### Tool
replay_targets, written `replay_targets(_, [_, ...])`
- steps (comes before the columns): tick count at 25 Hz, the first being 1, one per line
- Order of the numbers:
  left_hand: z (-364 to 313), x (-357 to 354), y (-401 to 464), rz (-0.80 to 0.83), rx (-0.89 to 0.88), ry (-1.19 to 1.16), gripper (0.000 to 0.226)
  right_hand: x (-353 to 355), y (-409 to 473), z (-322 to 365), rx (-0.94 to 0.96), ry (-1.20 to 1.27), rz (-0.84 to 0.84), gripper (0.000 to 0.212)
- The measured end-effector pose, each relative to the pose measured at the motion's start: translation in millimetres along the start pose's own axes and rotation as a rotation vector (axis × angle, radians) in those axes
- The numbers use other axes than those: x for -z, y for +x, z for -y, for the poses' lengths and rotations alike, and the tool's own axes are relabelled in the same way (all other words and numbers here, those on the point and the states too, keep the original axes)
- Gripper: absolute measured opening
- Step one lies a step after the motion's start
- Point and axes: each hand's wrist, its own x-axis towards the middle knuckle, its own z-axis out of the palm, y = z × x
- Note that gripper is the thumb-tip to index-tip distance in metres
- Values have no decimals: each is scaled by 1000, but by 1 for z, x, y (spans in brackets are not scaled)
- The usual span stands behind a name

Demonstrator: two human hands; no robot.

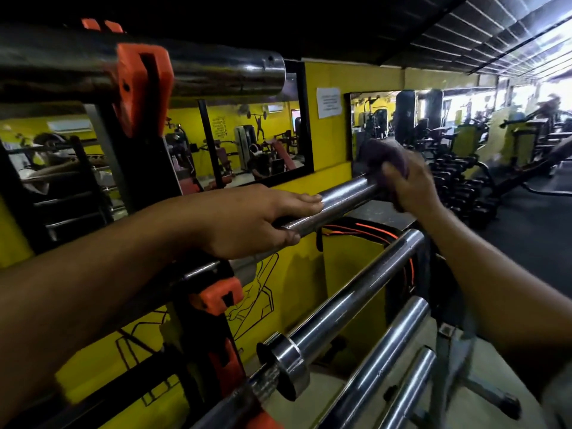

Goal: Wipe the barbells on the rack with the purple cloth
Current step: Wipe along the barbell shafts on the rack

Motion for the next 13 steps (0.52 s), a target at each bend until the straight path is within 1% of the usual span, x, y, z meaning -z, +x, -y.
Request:
replay_targets(1, [-1,0,0,0,3,-6,61,6,19,9,-128,2,91,43])
replay_targets(2, [-1,0,0,-2,5,-15,61,10,37,20,-218,-43,230,37])
replay_targets(3, [0,0,0,-7,3,-25,61,13,52,30,-256,-111,384,36])
replay_targets(4, [1,-1,0,-13,-1,-30,61,15,59,39,-247,-169,493,36])
replay_targets(5, [2,-1,0,-18,-5,-31,61,16,57,46,-197,-187,535,35])
replay_targets(6, [3,-1,0,-19,-8,-32,60,15,46,49,-114,-172,489,33])
replay_targets(8, [5,-1,0,-19,-19,-34,59,1,3,36,125,-22,218,37])
replay_targets(9, [7,-1,0,-23,-23,-37,59,-7,-16,29,222,37,112,39])
replay_targets(10, [7,-1,0,-28,-21,-40,58,-10,-23,23,248,55,41,40])
replay_targets(11, [6,-1,0,-41,-19,-37,57,-7,-17,21,208,82,23,39])
replay_targets(13, [4,-4,-4,-116,-21,-18,53,4,3,38,48,87,-5,32])
